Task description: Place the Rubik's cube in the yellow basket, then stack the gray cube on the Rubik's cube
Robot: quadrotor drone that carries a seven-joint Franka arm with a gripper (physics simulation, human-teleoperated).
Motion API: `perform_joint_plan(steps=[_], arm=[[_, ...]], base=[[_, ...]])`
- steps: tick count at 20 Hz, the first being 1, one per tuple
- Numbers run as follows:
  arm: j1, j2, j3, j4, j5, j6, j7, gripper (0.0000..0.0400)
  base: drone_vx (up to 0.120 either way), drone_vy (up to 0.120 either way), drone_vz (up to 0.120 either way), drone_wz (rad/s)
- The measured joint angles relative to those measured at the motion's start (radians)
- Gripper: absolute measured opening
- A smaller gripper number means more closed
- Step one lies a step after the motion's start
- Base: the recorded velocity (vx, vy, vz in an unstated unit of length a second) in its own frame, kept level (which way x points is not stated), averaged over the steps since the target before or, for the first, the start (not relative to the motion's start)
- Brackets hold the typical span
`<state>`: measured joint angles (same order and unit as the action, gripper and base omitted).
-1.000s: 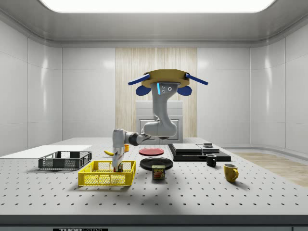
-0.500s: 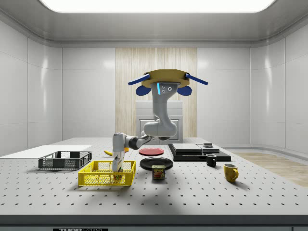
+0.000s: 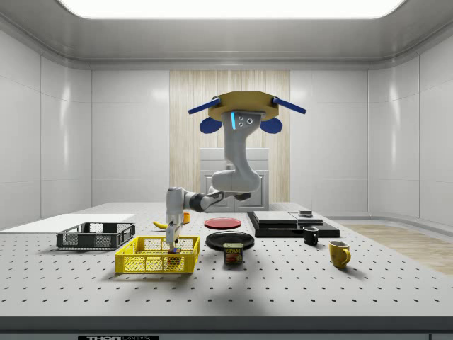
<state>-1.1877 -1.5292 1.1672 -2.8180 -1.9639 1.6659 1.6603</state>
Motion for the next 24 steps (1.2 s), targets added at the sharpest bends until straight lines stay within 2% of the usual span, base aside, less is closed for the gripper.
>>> perform_joint_plan(steps=[3,9,24], arm=[[-0.005,0.003,0.002,-0.001,0.000,-0.008,0.012,0.0399],[-0.008,0.009,0.003,-0.001,-0.001,-0.017,0.021,0.0400],[-0.005,0.018,0.002,-0.002,-0.005,-0.028,0.022,0.0400]], base=[[0.107,-0.120,0.093,0.000],[0.120,-0.120,0.000,0.000],[0.003,-0.115,0.000,0.000]])
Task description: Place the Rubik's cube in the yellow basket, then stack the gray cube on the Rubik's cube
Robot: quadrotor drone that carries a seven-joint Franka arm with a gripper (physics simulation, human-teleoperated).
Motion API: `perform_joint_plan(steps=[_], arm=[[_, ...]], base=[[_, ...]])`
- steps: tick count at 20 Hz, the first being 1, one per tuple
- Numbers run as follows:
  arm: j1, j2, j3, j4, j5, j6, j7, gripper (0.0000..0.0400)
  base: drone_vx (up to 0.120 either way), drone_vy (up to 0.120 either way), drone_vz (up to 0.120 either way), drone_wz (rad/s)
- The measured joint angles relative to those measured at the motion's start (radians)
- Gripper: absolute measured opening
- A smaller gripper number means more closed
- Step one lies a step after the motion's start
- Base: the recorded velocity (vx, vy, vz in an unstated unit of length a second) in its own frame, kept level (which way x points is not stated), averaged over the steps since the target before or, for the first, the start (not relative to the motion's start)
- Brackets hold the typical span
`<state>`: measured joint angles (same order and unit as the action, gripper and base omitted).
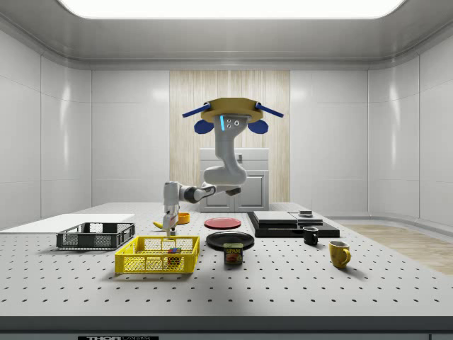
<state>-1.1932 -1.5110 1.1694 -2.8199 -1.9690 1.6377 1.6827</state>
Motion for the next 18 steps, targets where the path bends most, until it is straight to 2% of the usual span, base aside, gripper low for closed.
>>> perform_joint_plan(steps=[10,18], arm=[[0.002,0.005,-0.001,0.000,-0.002,-0.005,-0.001,0.0400],[0.004,0.009,-0.001,-0.001,-0.004,-0.008,-0.003,0.0400]], base=[[0.000,-0.120,0.000,0.000],[0.120,-0.120,0.000,0.000]])
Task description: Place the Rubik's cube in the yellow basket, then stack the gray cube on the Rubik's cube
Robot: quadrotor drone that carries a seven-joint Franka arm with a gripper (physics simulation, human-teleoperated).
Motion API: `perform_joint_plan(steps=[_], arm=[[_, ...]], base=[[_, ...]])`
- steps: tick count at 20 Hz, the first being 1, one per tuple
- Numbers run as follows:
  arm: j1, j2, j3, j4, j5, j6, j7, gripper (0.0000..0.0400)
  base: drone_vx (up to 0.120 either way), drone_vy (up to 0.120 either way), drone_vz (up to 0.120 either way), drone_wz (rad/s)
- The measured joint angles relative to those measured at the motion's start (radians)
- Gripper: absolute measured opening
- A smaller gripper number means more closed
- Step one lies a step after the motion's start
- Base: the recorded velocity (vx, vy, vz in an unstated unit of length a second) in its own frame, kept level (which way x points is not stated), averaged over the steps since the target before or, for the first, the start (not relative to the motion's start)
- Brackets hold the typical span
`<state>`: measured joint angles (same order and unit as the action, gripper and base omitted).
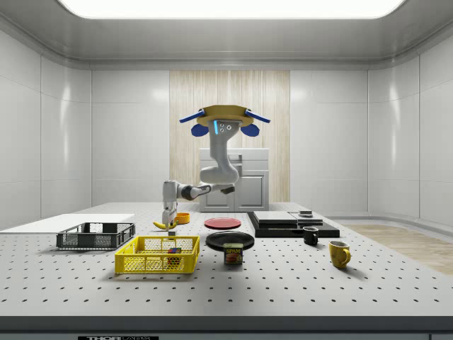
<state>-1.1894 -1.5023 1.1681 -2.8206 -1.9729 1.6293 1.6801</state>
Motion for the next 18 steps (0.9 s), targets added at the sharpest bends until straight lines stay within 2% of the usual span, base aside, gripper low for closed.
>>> perform_joint_plan(steps=[2,9,13,16,18], arm=[[0.000,0.001,0.000,0.000,0.000,-0.001,0.000,0.0400],[0.002,0.004,-0.001,0.000,-0.002,-0.003,-0.001,0.0400],[0.002,0.005,-0.001,0.000,-0.002,-0.005,-0.002,0.0400],[0.003,0.006,-0.001,-0.001,-0.003,-0.006,-0.002,0.0400],[0.003,0.007,-0.001,-0.001,-0.003,-0.006,-0.002,0.0400]], base=[[0.100,-0.120,0.000,0.000],[0.000,-0.120,0.000,0.000],[-0.060,-0.120,0.000,0.000],[0.000,-0.120,-0.027,0.000],[0.000,-0.120,-0.120,0.000]])
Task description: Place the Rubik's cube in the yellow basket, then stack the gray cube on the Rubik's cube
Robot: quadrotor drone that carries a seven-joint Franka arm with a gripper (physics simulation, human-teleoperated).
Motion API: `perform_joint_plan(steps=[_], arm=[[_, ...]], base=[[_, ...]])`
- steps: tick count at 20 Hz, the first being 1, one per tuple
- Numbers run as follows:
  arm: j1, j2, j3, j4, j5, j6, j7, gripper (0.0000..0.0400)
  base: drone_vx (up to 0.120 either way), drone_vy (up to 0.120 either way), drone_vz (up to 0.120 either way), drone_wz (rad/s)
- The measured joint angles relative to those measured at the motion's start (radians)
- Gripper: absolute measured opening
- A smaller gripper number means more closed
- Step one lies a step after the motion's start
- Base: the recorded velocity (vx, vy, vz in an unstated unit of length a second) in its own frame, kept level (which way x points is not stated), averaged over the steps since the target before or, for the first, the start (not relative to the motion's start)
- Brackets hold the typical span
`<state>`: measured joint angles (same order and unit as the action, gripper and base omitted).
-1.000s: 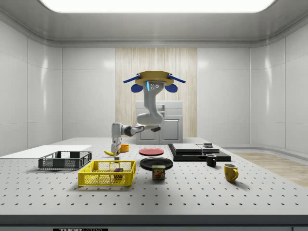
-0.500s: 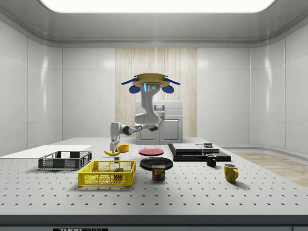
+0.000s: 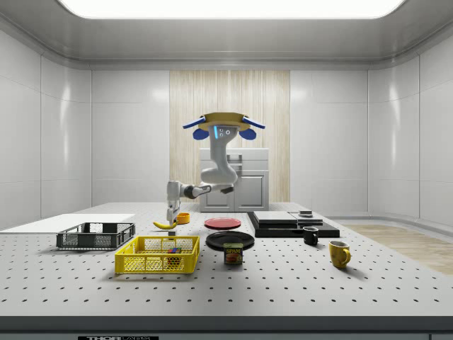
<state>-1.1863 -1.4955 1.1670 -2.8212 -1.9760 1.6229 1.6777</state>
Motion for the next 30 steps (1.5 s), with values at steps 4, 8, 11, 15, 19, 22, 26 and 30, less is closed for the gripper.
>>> perform_joint_plan(steps=[4,8,11,15,19,22,26,30], arm=[[0.001,0.001,0.000,0.000,-0.001,-0.001,0.000,0.0400],[0.001,0.003,0.000,0.000,-0.001,-0.002,-0.001,0.0400],[0.002,0.003,-0.001,0.000,-0.002,-0.003,-0.001,0.0400],[-0.003,0.004,-0.026,0.009,-0.025,0.007,-0.002,0.0400],[-0.007,0.006,-0.064,0.026,-0.062,0.024,-0.007,0.0400],[-0.004,0.007,-0.081,0.034,-0.077,0.032,-0.015,0.0400],[-0.003,0.010,-0.098,0.042,-0.094,0.038,-0.020,0.0400],[-0.006,0.016,-0.124,0.055,-0.119,0.047,-0.024,0.0400]], base=[[0.000,-0.080,-0.070,0.000],[0.000,0.000,0.000,0.000],[0.000,0.053,0.000,0.000],[0.000,0.000,0.000,0.000],[0.000,0.000,0.000,0.000],[0.000,0.000,0.000,0.000],[0.000,0.000,0.000,0.000],[0.000,0.000,0.000,0.000]])
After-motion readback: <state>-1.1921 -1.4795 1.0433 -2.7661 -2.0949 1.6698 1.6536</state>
